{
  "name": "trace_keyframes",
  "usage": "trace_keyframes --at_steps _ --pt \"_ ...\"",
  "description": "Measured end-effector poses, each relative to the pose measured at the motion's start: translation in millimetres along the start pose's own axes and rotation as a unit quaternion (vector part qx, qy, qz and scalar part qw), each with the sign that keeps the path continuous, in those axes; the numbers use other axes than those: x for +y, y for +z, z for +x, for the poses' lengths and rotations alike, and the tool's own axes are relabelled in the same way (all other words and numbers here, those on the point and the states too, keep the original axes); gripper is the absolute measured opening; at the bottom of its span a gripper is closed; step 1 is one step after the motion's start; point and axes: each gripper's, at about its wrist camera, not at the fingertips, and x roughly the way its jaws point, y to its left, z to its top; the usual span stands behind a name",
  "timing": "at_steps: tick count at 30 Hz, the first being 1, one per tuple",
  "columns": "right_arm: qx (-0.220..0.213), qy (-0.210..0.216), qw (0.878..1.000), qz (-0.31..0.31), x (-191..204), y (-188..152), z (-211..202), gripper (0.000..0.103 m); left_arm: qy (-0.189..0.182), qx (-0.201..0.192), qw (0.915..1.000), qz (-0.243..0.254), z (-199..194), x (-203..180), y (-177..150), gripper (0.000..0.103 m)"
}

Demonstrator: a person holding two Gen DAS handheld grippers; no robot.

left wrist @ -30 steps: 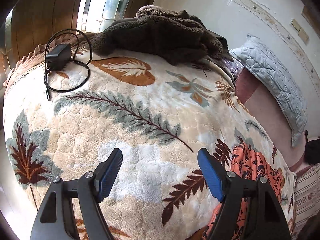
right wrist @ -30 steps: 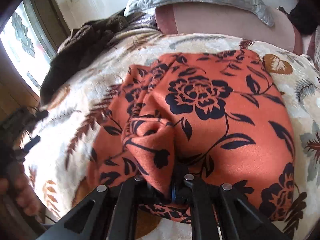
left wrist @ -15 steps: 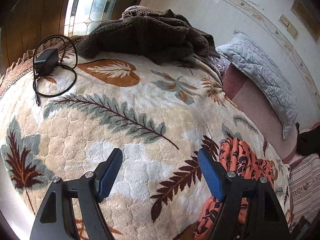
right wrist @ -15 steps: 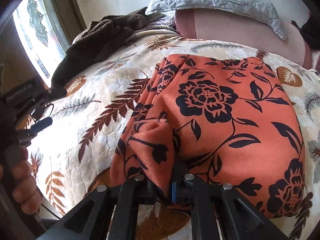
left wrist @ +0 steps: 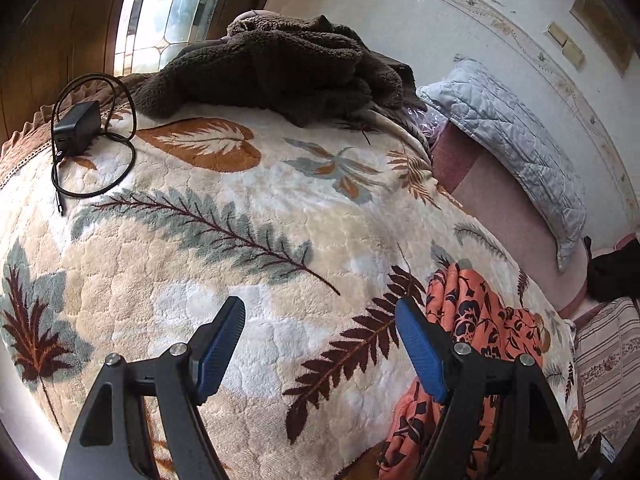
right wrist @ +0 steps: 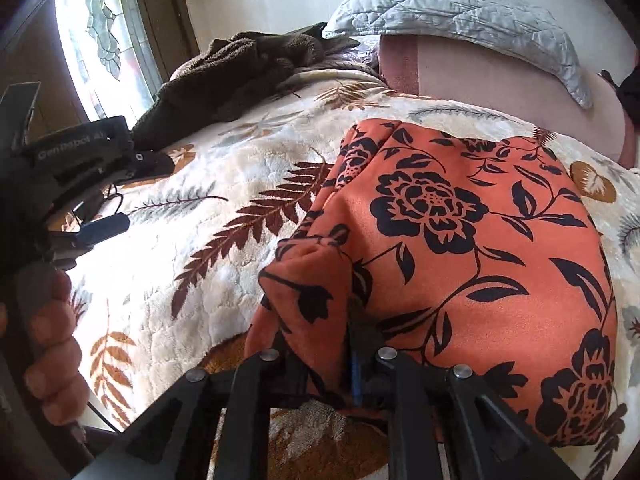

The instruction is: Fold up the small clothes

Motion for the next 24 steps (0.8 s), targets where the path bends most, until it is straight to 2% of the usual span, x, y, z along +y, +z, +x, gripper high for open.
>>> trace_keyframes --at_steps 4,5,7,8,9,12,15,16,18,19,20,22,24 --pt "0.0 0.007 1.0 -0.008 0 -10 -12 0.022 -0.049 0.018 0.9984 0.019 0 -12 -3 0.077" --pt "-0.007 0.013 1.0 -0.001 -2 -13 -19 0.026 -0.063 0.021 0.9974 0.028 -2 -16 -5 0.077" --pt "-0.017 0.03 0.999 0.012 -7 -21 -31 0.038 -0.084 0.023 0.9951 0.047 -6 -25 -9 0.077" --pt "-0.022 0.037 0.999 0.014 -8 -25 -38 0.06 -0.096 0.027 0.9934 0.056 -7 -29 -12 0.077" --pt "-0.029 0.044 0.998 0.018 -10 -29 -46 0.074 -0.109 0.032 0.9915 0.063 -8 -33 -15 0.077" --pt "-0.049 0.053 0.997 0.042 -23 -41 -71 0.074 -0.13 0.06 0.9863 0.083 -9 -41 -29 0.076" --pt "-0.059 0.057 0.993 0.08 -47 -51 -92 0.074 -0.138 0.099 0.9804 0.099 -5 -52 -46 0.061" --pt "-0.061 0.058 0.992 0.094 -57 -54 -96 0.074 -0.134 0.108 0.979 0.108 -2 -55 -52 0.055" --pt "-0.058 0.063 0.989 0.124 -78 -58 -102 0.074 -0.094 0.148 0.9778 0.115 13 -55 -65 0.045" --pt "-0.058 0.066 0.986 0.14 -88 -61 -105 0.074 -0.078 0.178 0.9754 0.104 25 -47 -73 0.039" --pt "-0.06 0.067 0.984 0.155 -98 -63 -108 0.074 -0.083 0.191 0.9746 0.083 32 -38 -77 0.039" --pt "-0.066 0.076 0.977 0.189 -119 -67 -115 0.074 -0.091 0.183 0.9763 0.071 27 -34 -75 0.04" --pt "-0.072 0.092 0.968 0.222 -139 -70 -120 0.075 -0.078 0.165 0.9801 0.079 13 -38 -72 0.039"
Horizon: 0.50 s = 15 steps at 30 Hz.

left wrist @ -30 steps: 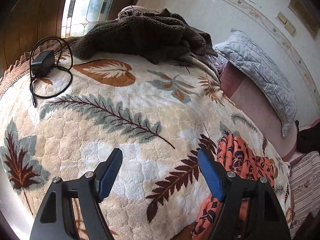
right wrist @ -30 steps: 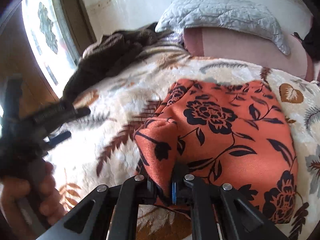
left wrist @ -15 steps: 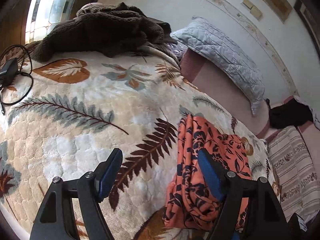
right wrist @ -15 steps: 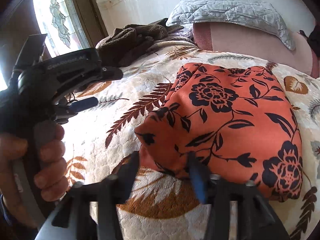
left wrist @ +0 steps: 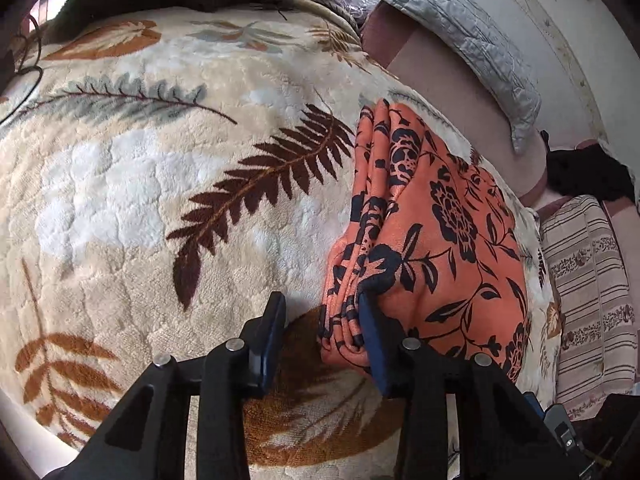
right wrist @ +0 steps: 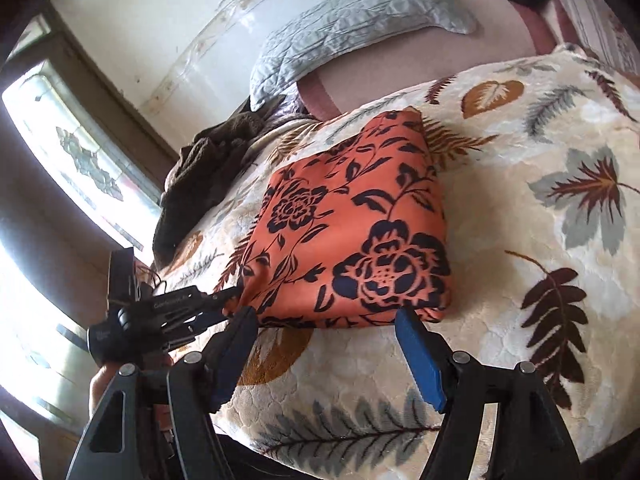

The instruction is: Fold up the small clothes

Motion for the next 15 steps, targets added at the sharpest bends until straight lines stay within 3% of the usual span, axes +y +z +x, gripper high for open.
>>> trace_keyframes --at_steps 4,6,8,13,15 --pt "-0.012 0.035 0.997 0.064 -32 18 -12 0.08 0.024 -0.056 0.9966 0.055 -32 -24 -1 0.039" --pt "-0.015 0.056 0.993 0.1 -49 29 -13 0.084 0.022 -0.082 0.9933 0.078 -42 -39 2 0.046" --pt "-0.004 0.066 0.99 0.126 -67 43 -5 0.084 0.02 -0.099 0.9893 0.106 -41 -55 9 0.06" --pt "0.059 0.109 0.969 0.215 -115 76 50 0.085 0.042 -0.088 0.9852 0.141 5 -79 19 0.06" --pt "0.088 0.117 0.96 0.237 -124 82 75 0.085 0.09 -0.055 0.9835 0.147 30 -75 17 0.06"
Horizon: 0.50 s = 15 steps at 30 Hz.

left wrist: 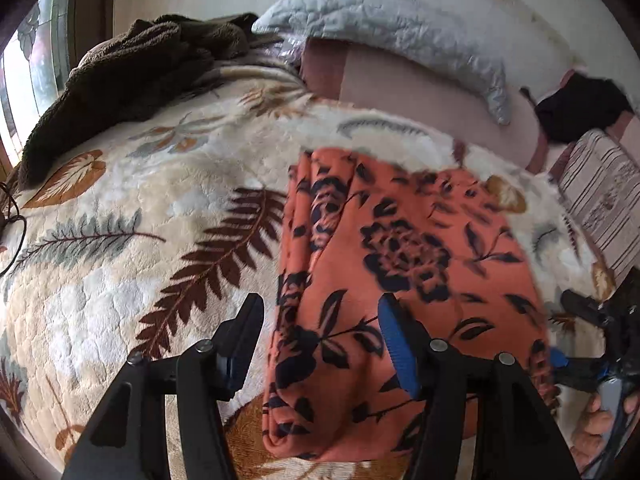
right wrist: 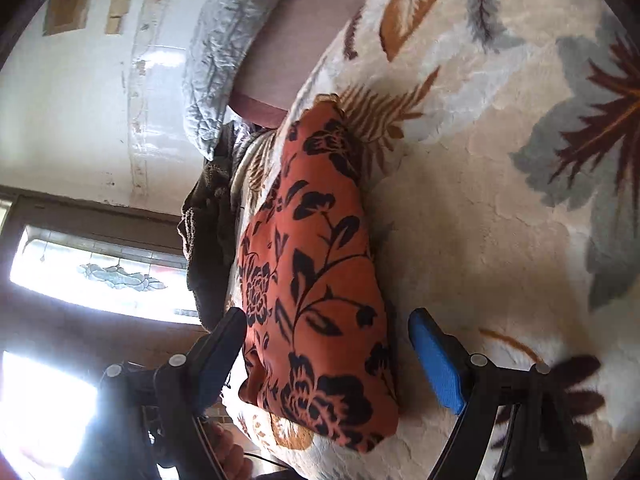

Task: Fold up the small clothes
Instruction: 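Press the folded blouse bundle flat with both open grippers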

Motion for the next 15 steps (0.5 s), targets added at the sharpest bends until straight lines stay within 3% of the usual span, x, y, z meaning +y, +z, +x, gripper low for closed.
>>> trace_keyframes --at_steps 1,2,3,7,8,10,12,14,15 --pt "0.021 0.003 1.0 0.003 -1 3 12 0.084 -0.006 0.012 0.9999 -0.006 11 3 -6 0.06" --pt "0.034 -0.007 0.999 -0.009 1 4 22 0.065 -0.011 0.013 0.9998 -0.015 17 7 -10 0.063" --pt "0.041 -0.038 0.998 -0.042 9 3 28 0.041 -0.015 0.012 0.9994 -0.028 19 12 -12 0.063" --pt "0.012 -0.141 0.978 -0.154 44 -15 30 0.034 -0.014 0.007 0.9996 -0.022 17 11 -13 0.063" --pt "0.017 -0.154 0.975 -0.158 43 -15 35 0.035 -0.013 0.005 0.9997 -0.021 17 10 -13 0.063" --pt "0.025 -0.122 0.985 -0.12 36 -6 32 0.046 -0.013 0.004 0.9997 -0.02 16 11 -13 0.063" --pt "-0.004 -0.081 0.992 -0.098 35 1 15 0.077 -0.02 0.008 0.9994 -0.029 18 13 -12 0.063" --pt "-0.037 -0.062 0.994 -0.086 34 12 3 0.087 -0.023 0.011 0.9991 -0.035 19 14 -11 0.064" --pt "-0.033 -0.045 0.996 -0.069 31 20 5 0.087 -0.022 0.011 0.9991 -0.035 20 14 -11 0.064"
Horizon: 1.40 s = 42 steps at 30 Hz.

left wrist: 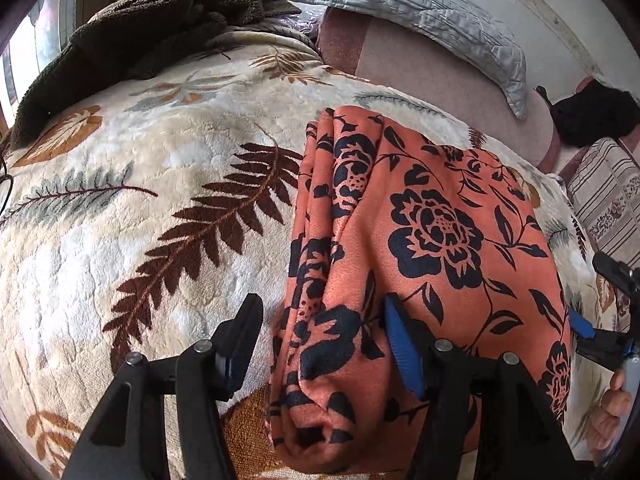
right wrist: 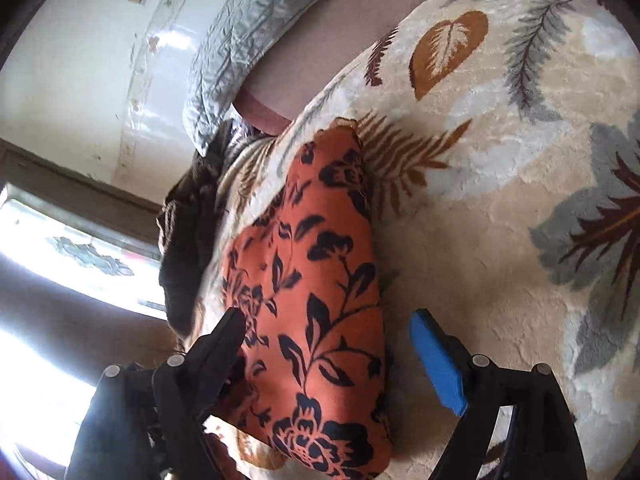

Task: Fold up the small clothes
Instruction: 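Press the folded blouse bundle flat with both open grippers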

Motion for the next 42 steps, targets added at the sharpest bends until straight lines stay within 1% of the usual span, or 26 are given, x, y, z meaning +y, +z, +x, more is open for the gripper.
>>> trace_keyframes --at_steps 2,3,4,5,6,8,10,11,14,15,16,17,18,19,20,23,25,26,27,29,32,35,39,40,41,42 --pt "0.031 0.008 0.999 0.036 -7 13 18 0.087 0.002 0.0 1.0 0.001 0 0 0 0.064" --pt "0.055 0.004 0.998 0.043 -10 18 32 0.081 0.003 -0.001 1.0 0.0 0 -1 0 0.064" --pt "0.073 -0.012 0.997 0.039 -11 19 44 0.061 0.004 -0.001 1.0 0.0 1 -1 0 0.064" --pt "0.076 -0.032 0.997 0.01 -2 18 47 0.028 0.004 -0.001 1.0 0.001 1 -1 0 0.064" --pt "0.053 -0.055 0.997 -0.032 15 13 41 0.028 0.007 -0.002 1.0 0.002 0 0 0 0.064" --pt "0.025 -0.08 0.992 -0.094 35 1 34 0.028 0.007 -0.003 1.0 0.006 0 0 -1 0.064" --pt "0.054 -0.097 0.991 -0.071 20 4 47 0.035 0.001 -0.003 1.0 0.008 0 0 -1 0.065" --pt "0.058 -0.085 0.994 -0.041 11 8 46 0.042 0.002 -0.004 1.0 0.007 1 1 -1 0.065" --pt "0.008 -0.039 0.999 -0.029 10 19 26 0.086 -0.006 0.001 1.0 0.0 0 4 0 0.065" --pt "-0.006 -0.024 0.999 -0.019 10 24 22 0.09 -0.007 0.003 1.0 -0.005 1 4 0 0.065" --pt "-0.005 -0.01 1.0 -0.004 7 31 25 0.09 -0.008 0.005 0.9999 -0.008 1 4 0 0.065" --pt "0.015 -0.006 1.0 0.015 3 38 35 0.09 -0.008 0.005 0.9999 -0.009 1 4 1 0.065" --pt "0.037 -0.018 0.999 0.028 -2 44 49 0.074 -0.007 0.005 0.9999 -0.008 2 4 1 0.065" --pt "0.051 -0.034 0.998 0.026 -3 47 61 0.048 -0.007 0.005 0.9999 -0.009 2 3 1 0.065" --pt "0.059 -0.057 0.997 0.007 2 47 67 0.029 -0.008 0.005 0.9999 -0.009 2 4 1 0.065" --pt "0.021 -0.097 0.992 -0.073 31 36 57 0.03 -0.015 0.007 0.9998 -0.015 2 8 1 0.065" --pt "0.018 -0.124 0.99 -0.068 27 31 54 0.048 -0.024 0.007 0.9995 -0.02 0 9 1 0.065" --pt "0.017 -0.127 0.99 -0.064 26 29 51 0.067 -0.029 0.008 0.9992 -0.025 -3 11 1 0.065" --pt "0.0 -0.121 0.99 -0.074 28 24 41 0.071 -0.037 0.006 0.9988 -0.03 -10 14 2 0.064" --pt "-0.035 -0.126 0.985 -0.109 38 14 21 0.073 -0.06 -0.015 0.9976 -0.032 -28 20 8 0.064" --pt "-0.065 -0.096 0.984 -0.136 49 -3 -5 0.083 -0.094 -0.032 0.9936 -0.054 -41 30 31 0.066" --pt "-0.067 -0.06 0.984 -0.153 53 -17 -17 0.084 -0.132 0.002 0.9887 -0.07 -18 31 63 0.066" --pt "-0.065 -0.02 0.985 -0.158 51 -25 -21 0.084 -0.132 0.047 0.9889 -0.05 33 16 103 0.066" --pt "-0.064 -0.011 0.986 -0.155 48 -27 -22 0.084 -0.125 0.067 0.9881 -0.059 50 18 109 0.052" --pt "-0.061 -0.005 0.986 -0.154 46 -28 -22 0.084 -0.122 0.096 0.9851 -0.074 67 22 111 0.031" --pt "-0.057 0.001 0.987 -0.152 43 -29 -20 0.084 -0.133 0.114 0.9804 -0.092 79 27 112 0.031"
